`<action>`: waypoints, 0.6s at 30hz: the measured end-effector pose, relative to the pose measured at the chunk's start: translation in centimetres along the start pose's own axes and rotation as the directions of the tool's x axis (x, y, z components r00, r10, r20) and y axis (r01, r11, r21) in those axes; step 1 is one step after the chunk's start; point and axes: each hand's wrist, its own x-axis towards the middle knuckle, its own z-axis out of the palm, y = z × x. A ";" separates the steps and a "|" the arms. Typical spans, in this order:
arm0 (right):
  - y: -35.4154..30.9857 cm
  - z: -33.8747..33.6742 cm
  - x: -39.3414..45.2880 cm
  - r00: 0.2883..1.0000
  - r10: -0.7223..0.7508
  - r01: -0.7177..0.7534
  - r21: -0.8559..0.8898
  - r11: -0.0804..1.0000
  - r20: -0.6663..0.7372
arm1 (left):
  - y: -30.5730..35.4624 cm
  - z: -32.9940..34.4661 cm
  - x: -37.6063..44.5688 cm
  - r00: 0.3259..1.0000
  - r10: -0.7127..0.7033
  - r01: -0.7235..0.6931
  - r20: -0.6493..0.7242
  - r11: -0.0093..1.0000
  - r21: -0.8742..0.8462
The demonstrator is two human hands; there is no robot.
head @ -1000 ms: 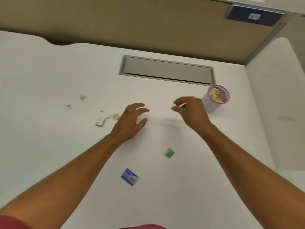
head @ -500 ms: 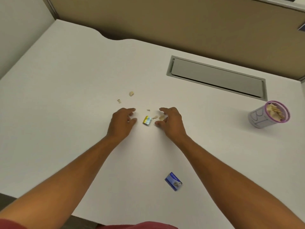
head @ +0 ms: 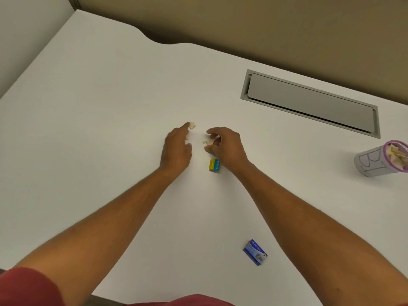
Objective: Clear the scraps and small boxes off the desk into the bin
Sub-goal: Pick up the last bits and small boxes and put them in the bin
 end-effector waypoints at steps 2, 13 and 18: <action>-0.8 -0.2 0.3 0.998 -0.013 0.010 0.049 0.999 0.062 | 0.6 0.0 0.7 0.997 -0.023 0.030 0.069 0.994 -0.101; -1.7 -0.4 3.8 0.879 -0.298 0.431 -0.351 0.832 0.373 | -3.0 -2.0 0.4 0.983 0.056 -0.048 -0.173 0.997 0.052; -0.8 -0.4 3.2 0.799 -0.340 0.561 -0.411 0.719 0.497 | -6.1 -0.5 -1.1 0.965 0.256 -0.248 0.050 0.840 0.483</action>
